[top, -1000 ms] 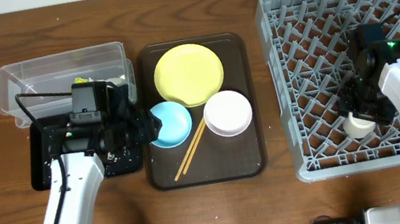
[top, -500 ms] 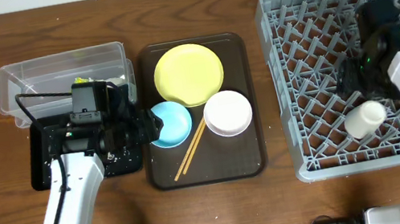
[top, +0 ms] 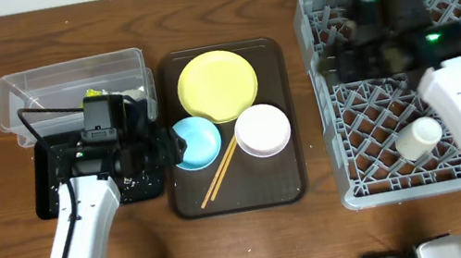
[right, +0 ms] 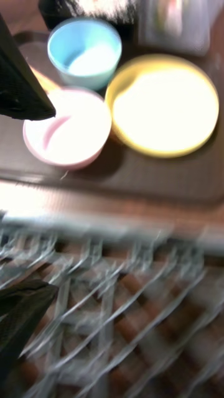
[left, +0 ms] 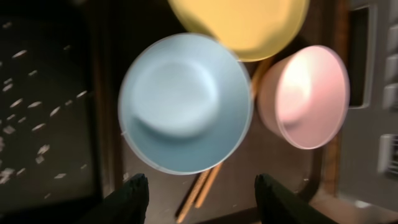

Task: Sort waste into correct bins and load items into the dishwasher rack
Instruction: 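Move right gripper to pink bowl on brown tray and grasp rim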

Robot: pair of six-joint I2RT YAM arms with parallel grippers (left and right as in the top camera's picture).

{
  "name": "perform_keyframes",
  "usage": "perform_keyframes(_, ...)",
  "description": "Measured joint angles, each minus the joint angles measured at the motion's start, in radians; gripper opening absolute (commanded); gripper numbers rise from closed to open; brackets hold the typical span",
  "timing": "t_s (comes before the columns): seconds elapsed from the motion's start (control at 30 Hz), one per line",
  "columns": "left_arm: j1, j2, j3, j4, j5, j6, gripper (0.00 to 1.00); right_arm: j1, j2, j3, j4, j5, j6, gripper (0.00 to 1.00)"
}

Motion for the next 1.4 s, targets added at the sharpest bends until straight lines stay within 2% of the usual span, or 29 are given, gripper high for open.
perform_keyframes(0.17, 0.0, 0.0, 0.0, -0.081, -0.151, -0.05, 0.62, 0.136, 0.063, 0.0, 0.072, 0.012, -0.015, 0.78)
perform_keyframes(0.3, 0.001, 0.0, 0.0, -0.103, -0.245, -0.104, 0.63, 0.196, 0.174, 0.0, 0.109, 0.025, -0.019, 0.69)
perform_keyframes(0.43, 0.001, 0.0, 0.0, -0.103, -0.286, -0.135, 0.66, 0.246, 0.3, 0.0, 0.128, 0.044, -0.009, 0.63)
perform_keyframes(0.5, 0.001, 0.0, 0.0, -0.103, -0.298, -0.143, 0.66, 0.26, 0.345, 0.0, 0.127, 0.056, -0.001, 0.53)
perform_keyframes(0.63, 0.001, 0.0, 0.0, -0.103, -0.305, -0.148, 0.67, 0.264, 0.41, 0.0, 0.127, 0.071, 0.014, 0.44)
perform_keyframes(0.77, 0.001, 0.0, 0.0, -0.103, -0.308, -0.148, 0.67, 0.264, 0.436, 0.0, 0.12, 0.11, 0.031, 0.24)
perform_keyframes(0.83, 0.001, 0.0, 0.0, -0.103, -0.308, -0.15, 0.67, 0.264, 0.439, 0.0, 0.119, 0.131, 0.037, 0.18)
perform_keyframes(1.17, 0.001, 0.0, 0.0, -0.103, -0.308, -0.161, 0.68, 0.266, 0.439, 0.0, 0.082, 0.156, 0.04, 0.02)
perform_keyframes(1.4, 0.001, 0.0, 0.0, -0.103, -0.308, -0.162, 0.68, 0.292, 0.438, 0.0, 0.067, 0.159, 0.04, 0.01)
